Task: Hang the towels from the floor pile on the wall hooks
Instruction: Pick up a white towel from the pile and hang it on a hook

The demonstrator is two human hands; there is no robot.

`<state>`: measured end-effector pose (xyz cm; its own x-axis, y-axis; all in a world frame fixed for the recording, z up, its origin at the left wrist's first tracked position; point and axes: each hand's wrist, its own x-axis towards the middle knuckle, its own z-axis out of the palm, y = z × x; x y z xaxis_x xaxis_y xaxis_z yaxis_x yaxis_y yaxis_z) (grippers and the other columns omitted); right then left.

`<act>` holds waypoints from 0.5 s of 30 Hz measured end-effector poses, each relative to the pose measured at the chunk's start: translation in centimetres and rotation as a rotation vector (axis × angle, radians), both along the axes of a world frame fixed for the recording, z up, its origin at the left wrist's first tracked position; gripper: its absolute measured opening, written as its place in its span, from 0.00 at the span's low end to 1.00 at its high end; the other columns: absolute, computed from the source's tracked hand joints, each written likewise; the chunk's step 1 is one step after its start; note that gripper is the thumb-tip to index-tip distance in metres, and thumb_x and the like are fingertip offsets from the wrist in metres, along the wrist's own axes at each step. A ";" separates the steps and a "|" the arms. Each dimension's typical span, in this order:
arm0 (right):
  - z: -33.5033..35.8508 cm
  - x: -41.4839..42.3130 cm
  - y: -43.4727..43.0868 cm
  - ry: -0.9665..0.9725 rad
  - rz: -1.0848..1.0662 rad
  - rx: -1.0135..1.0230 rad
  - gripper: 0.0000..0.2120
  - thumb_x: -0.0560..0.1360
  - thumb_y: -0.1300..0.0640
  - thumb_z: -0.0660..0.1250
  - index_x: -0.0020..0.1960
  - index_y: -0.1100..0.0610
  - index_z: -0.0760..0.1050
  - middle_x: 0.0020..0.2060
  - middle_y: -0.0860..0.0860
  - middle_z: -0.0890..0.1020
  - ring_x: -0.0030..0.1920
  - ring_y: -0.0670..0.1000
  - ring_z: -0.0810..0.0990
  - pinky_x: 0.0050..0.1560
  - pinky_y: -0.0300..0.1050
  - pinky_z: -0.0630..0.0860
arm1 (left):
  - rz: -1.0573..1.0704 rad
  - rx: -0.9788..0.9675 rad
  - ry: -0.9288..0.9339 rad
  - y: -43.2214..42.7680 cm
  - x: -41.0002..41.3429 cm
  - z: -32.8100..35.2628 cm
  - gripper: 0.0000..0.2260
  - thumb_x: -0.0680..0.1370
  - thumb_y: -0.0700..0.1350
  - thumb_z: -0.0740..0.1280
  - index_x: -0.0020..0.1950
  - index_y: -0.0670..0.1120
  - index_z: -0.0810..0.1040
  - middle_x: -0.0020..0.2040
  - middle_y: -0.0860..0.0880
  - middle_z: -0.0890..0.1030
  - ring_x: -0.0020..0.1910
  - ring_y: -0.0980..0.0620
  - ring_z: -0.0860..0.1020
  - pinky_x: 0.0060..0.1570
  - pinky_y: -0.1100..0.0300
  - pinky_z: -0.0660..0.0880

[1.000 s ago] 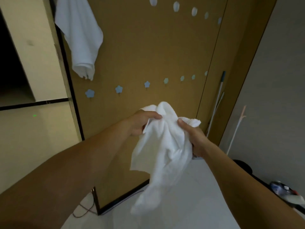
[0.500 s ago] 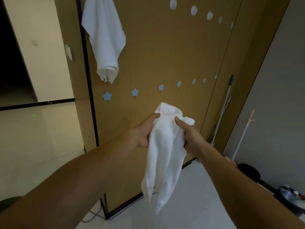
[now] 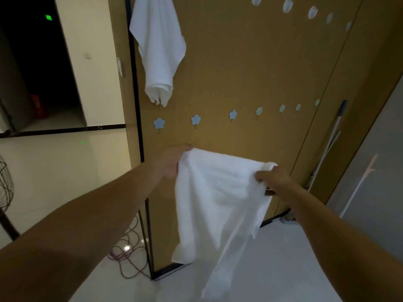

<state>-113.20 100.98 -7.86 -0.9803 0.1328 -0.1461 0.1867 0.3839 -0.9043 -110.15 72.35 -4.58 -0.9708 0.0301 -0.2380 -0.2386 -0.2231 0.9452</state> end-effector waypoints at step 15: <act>-0.3 -4.2 0.8 -0.072 0.092 -0.332 0.16 0.82 0.61 0.57 0.64 0.70 0.70 0.57 0.66 0.77 0.56 0.64 0.77 0.55 0.60 0.76 | 0.127 -0.678 -0.300 -4.9 4.2 1.2 0.09 0.70 0.41 0.66 0.50 0.43 0.77 0.46 0.43 0.77 0.42 0.45 0.74 0.42 0.53 0.73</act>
<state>-117.40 101.74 -8.14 -0.9716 -0.0220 -0.2356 0.2328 0.0891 -0.9684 -105.90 67.41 -3.40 -0.8477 -0.3251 -0.4191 -0.5185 0.3418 0.7838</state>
